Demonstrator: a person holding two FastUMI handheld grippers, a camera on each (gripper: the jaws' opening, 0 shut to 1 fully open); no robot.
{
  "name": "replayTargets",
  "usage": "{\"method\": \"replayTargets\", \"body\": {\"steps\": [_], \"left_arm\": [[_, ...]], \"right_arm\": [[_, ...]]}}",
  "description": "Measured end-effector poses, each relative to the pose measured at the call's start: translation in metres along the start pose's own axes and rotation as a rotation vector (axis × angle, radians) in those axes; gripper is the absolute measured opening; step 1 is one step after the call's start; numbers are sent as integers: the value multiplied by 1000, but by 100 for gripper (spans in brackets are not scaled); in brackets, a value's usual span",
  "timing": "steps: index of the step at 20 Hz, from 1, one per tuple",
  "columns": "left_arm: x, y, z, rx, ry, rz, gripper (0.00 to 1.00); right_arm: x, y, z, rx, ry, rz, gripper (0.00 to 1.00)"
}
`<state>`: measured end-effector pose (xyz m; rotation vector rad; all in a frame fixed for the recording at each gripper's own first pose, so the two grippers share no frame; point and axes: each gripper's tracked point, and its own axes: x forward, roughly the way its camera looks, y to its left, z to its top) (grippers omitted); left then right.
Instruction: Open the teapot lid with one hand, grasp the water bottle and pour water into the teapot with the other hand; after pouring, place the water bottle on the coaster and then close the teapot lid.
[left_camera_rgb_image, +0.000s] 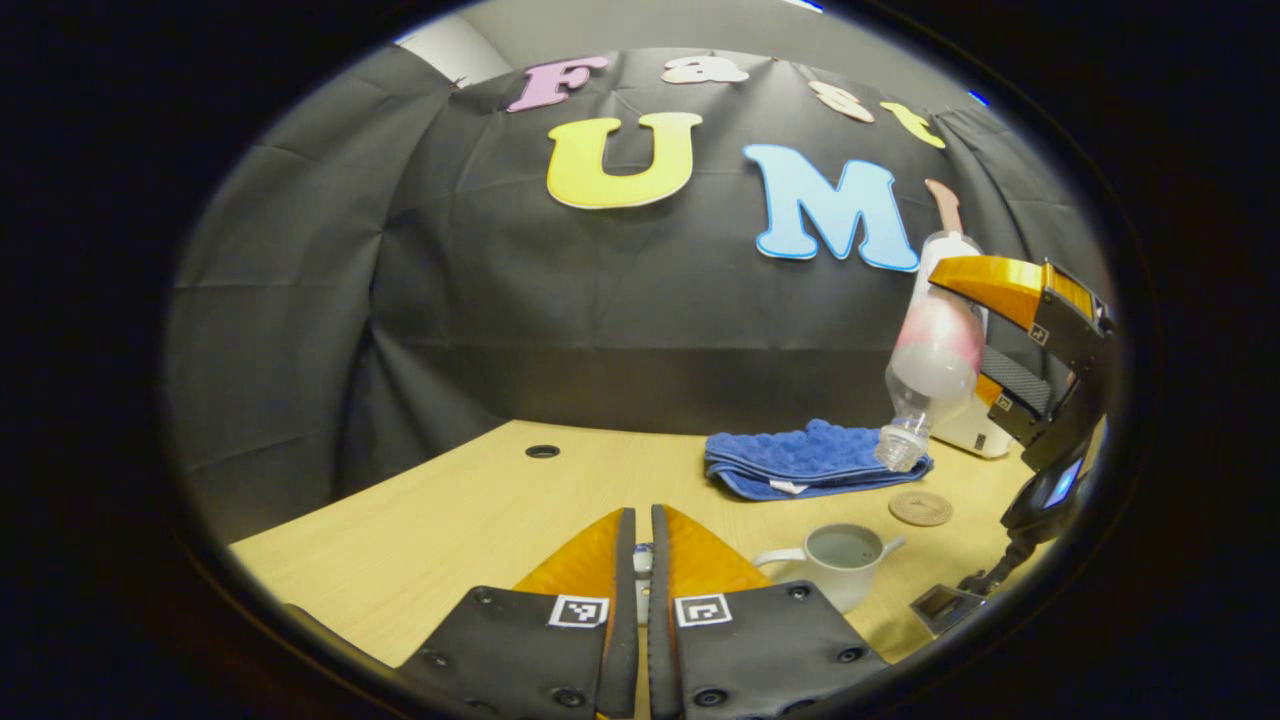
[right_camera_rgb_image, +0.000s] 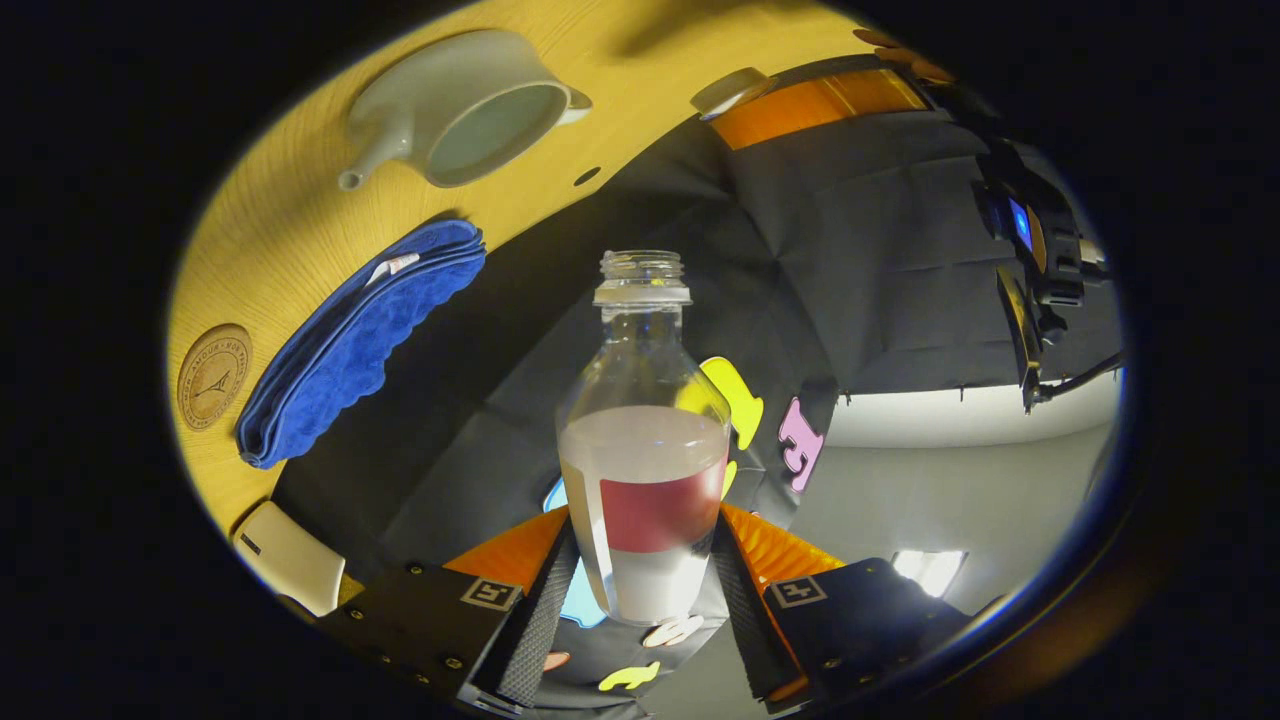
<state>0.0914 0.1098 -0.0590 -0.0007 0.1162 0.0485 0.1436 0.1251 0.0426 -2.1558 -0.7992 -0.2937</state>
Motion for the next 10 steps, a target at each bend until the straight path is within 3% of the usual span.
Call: {"method": "replayTargets", "body": {"steps": [6,10], "left_arm": [[-2,3,5,-7,-18,8,11],[-1,4,6,-9,-24,10,10]], "right_arm": [[-14,30,8,176,20,119,75],[-21,41,11,251,18,125,75]]}}
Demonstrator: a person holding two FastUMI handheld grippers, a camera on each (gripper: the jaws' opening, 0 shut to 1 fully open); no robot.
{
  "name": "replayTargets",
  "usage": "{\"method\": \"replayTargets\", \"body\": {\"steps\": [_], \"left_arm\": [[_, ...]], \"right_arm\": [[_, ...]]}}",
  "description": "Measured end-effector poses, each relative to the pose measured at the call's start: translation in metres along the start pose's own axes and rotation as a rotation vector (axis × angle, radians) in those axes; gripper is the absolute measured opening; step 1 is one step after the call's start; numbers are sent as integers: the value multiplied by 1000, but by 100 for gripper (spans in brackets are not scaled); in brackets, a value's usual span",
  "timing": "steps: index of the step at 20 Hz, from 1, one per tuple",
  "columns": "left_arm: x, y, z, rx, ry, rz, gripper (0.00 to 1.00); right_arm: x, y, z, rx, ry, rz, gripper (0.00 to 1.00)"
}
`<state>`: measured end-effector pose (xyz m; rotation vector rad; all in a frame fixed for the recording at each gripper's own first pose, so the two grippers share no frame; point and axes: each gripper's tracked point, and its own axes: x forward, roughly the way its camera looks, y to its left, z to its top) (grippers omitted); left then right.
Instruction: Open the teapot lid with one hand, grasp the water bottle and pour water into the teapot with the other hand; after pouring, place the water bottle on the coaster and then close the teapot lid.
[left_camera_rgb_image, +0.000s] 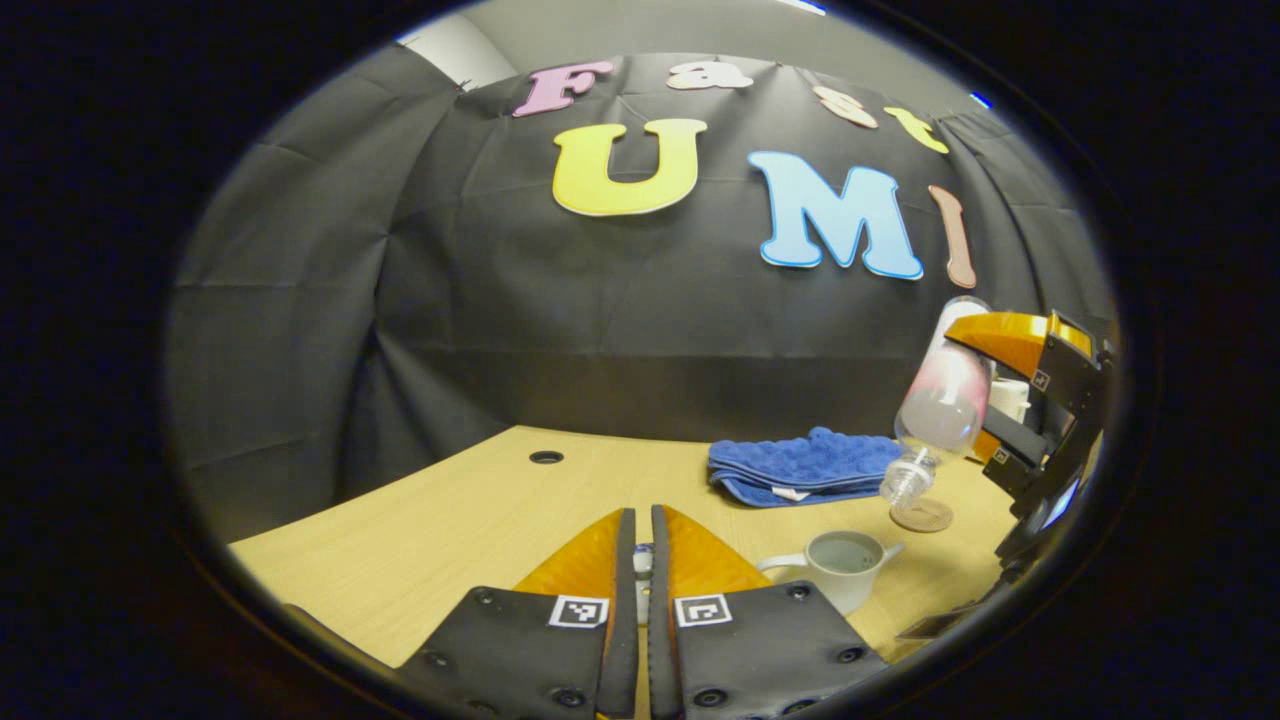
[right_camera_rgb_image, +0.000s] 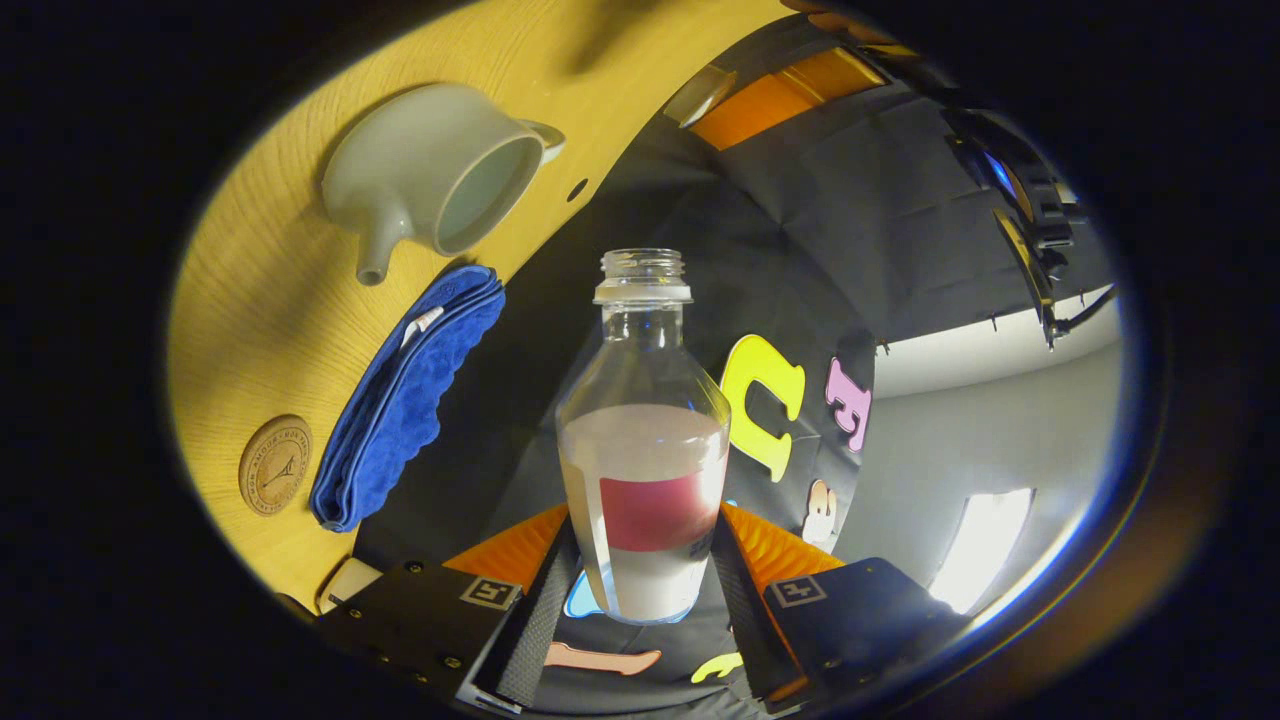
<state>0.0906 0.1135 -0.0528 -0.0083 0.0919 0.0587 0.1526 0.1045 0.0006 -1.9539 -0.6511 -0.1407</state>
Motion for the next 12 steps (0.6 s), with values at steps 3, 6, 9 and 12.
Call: {"method": "replayTargets", "body": {"steps": [3,6,9,12], "left_arm": [[-1,1,1,-2,-8,3,10],[-1,0,0,-2,-3,2,11],[0,-1,-1,-2,-1,1,11],[0,-1,-3,-1,3,0,11]], "right_arm": [[1,11,-9,95,25,28,76],[4,18,-20,214,71,72,76],[5,34,-33,417,145,159,75],[0,45,-35,632,215,244,76]]}}
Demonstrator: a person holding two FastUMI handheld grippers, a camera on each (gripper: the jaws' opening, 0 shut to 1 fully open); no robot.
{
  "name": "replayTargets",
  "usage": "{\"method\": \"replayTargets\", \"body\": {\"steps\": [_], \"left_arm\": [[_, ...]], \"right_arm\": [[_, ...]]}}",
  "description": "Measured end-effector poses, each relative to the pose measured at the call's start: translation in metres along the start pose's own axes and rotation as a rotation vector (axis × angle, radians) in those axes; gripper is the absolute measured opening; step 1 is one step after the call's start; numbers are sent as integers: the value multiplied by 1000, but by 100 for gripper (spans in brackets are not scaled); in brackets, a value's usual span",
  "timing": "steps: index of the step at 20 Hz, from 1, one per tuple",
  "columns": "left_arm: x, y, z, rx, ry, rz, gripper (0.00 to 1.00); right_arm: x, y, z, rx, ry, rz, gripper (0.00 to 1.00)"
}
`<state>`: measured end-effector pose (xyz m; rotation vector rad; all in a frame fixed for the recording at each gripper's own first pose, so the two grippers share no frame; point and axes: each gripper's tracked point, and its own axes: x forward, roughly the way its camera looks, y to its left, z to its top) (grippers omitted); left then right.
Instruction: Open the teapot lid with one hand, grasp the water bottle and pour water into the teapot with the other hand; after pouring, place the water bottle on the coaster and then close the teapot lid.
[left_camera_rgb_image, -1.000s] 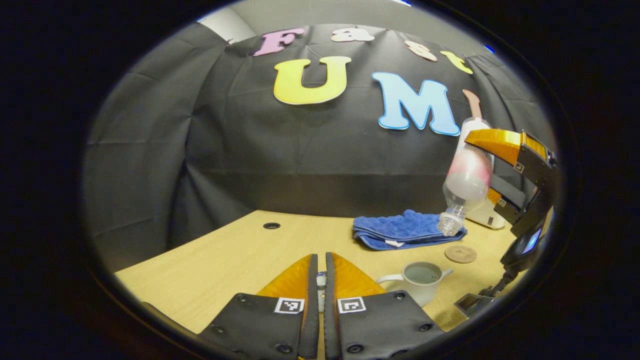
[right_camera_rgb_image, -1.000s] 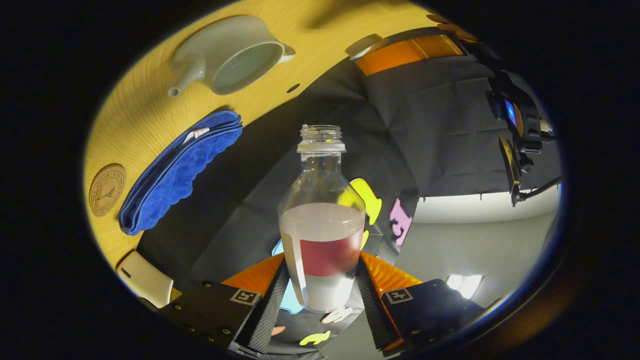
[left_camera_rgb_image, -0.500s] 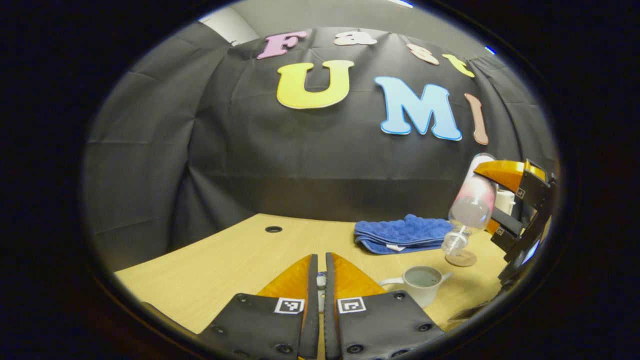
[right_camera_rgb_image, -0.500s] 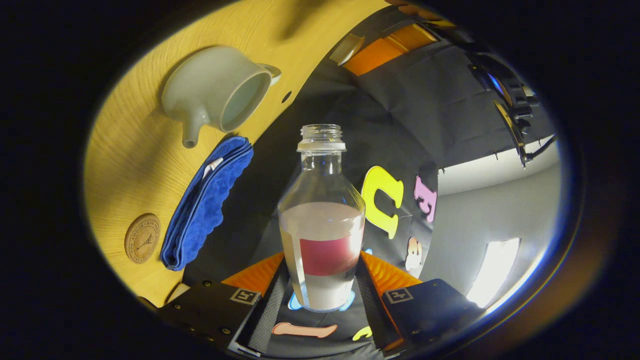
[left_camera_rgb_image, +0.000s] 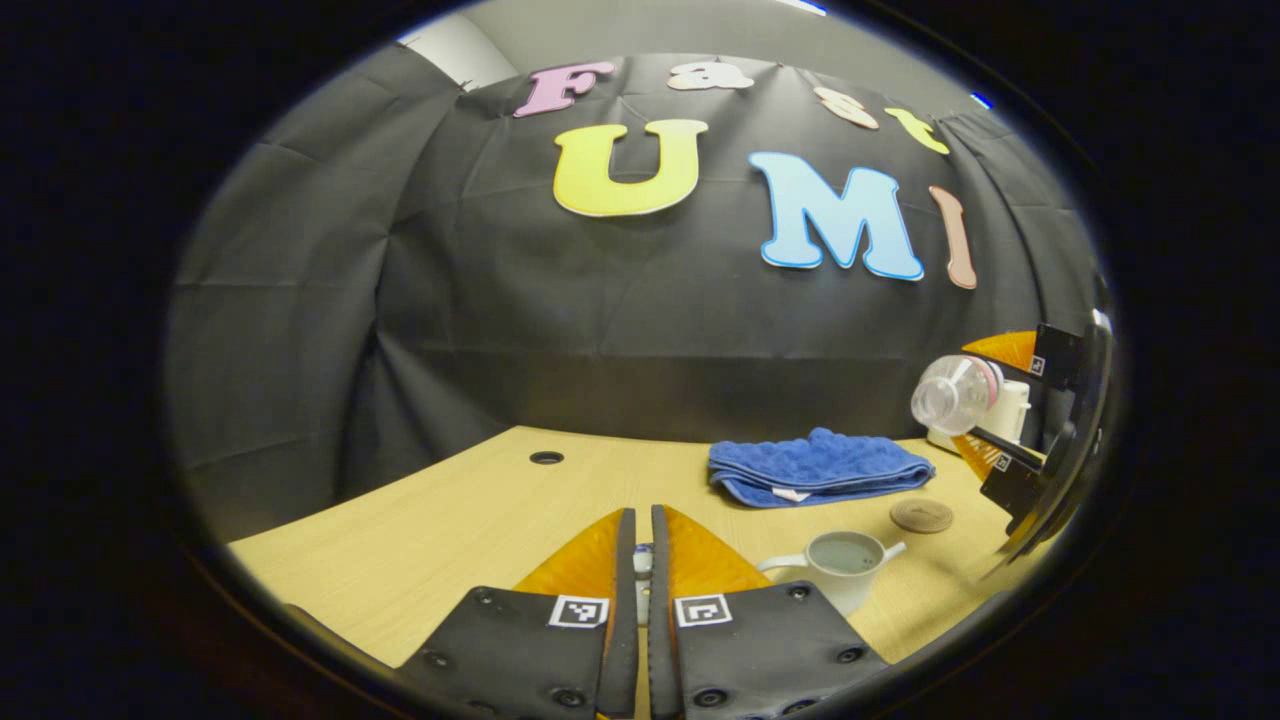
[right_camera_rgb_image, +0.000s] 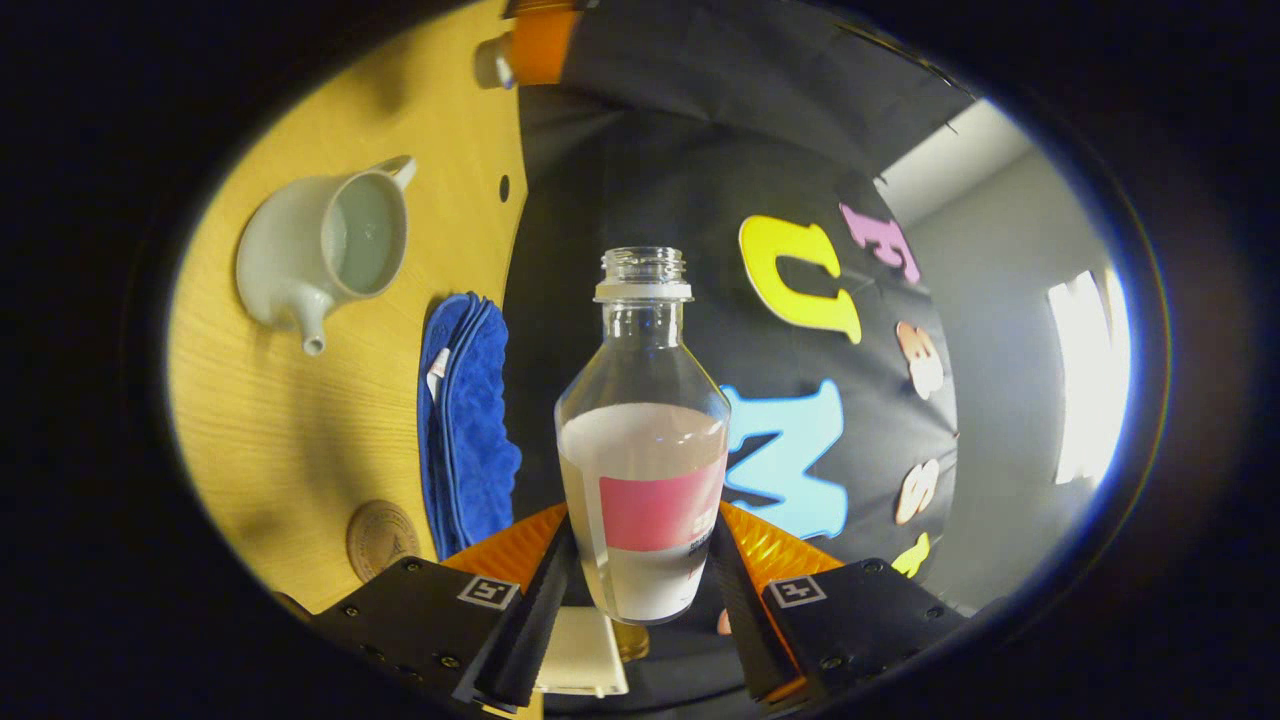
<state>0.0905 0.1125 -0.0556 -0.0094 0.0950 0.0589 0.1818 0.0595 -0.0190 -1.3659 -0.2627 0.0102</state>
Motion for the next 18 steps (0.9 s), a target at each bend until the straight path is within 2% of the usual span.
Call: {"method": "replayTargets", "body": {"steps": [3,9,15,18], "left_arm": [[1,-1,-1,2,7,-1,11],[1,-1,-3,2,13,-2,11],[1,-1,-4,3,15,-2,11],[2,0,-5,6,19,-1,11]], "right_arm": [[2,13,1,229,48,89,76],[0,43,2,765,135,271,76],[14,63,-30,1160,252,298,76],[26,79,-50,1272,319,287,76]]}}
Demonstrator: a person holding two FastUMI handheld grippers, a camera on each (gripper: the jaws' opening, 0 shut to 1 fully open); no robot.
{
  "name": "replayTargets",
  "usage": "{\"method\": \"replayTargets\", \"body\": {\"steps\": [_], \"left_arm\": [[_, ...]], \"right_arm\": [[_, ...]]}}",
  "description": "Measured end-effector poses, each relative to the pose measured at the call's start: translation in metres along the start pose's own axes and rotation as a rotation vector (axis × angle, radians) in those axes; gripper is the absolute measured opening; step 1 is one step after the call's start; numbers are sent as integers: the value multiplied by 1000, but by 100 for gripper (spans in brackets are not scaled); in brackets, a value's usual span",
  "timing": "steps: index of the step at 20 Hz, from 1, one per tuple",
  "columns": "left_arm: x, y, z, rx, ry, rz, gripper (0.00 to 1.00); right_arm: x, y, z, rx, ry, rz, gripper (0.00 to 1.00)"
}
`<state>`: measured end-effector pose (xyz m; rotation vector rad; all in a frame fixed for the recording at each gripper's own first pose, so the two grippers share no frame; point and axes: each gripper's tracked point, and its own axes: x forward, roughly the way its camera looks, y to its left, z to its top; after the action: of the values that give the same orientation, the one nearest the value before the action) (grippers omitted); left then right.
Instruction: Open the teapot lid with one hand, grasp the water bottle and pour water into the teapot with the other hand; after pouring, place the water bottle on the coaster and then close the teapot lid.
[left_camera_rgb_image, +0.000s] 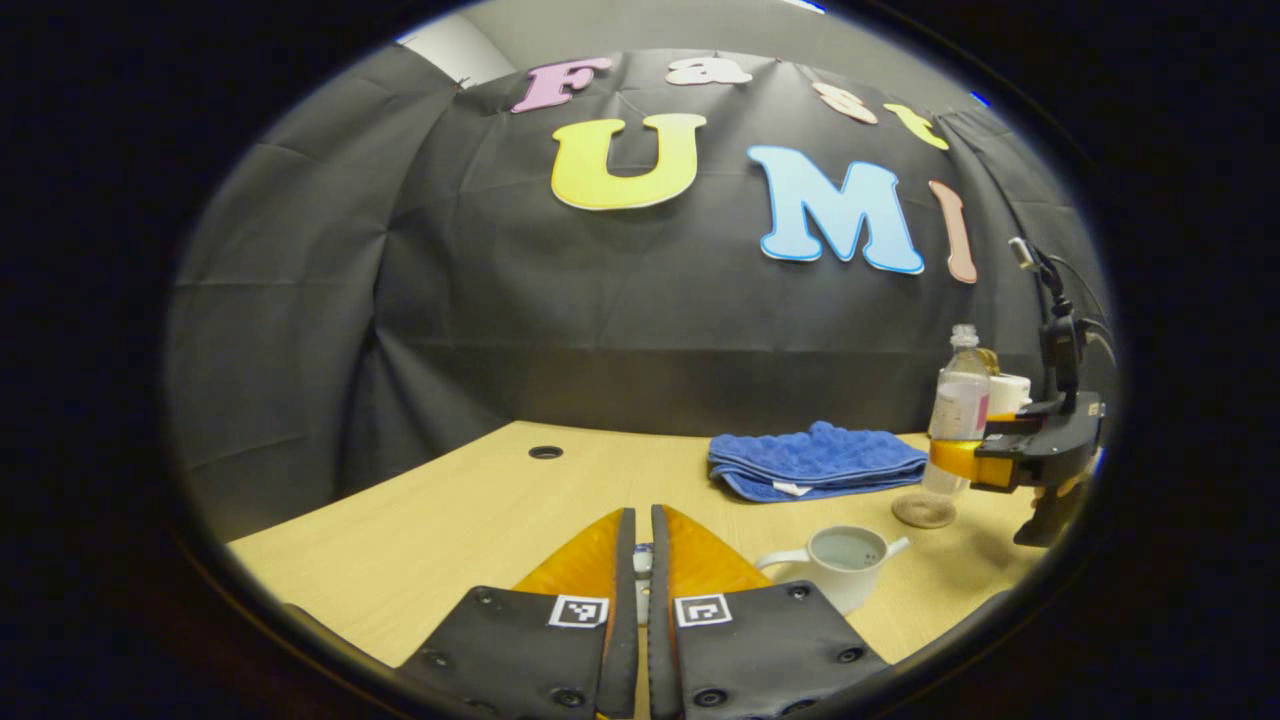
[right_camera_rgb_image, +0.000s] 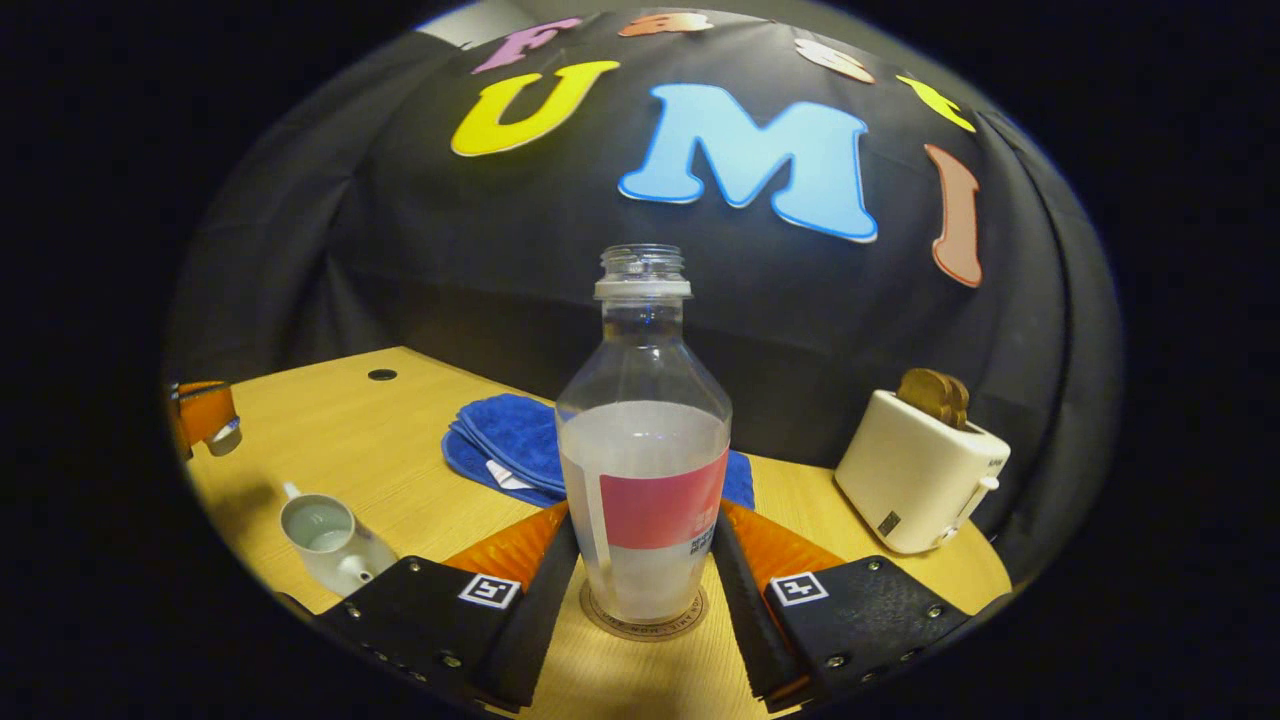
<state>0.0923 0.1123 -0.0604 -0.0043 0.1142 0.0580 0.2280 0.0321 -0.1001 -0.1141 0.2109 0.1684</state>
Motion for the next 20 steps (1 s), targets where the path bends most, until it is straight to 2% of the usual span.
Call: {"method": "replayTargets", "body": {"steps": [4,14,20], "left_arm": [[1,-1,-2,2,6,0,11],[3,-3,-8,9,28,-2,11],[3,-3,-9,10,31,2,11]], "right_arm": [[10,-6,-18,97,48,19,76],[13,-7,-22,111,50,39,77],[11,-9,-18,178,25,30,81]]}}
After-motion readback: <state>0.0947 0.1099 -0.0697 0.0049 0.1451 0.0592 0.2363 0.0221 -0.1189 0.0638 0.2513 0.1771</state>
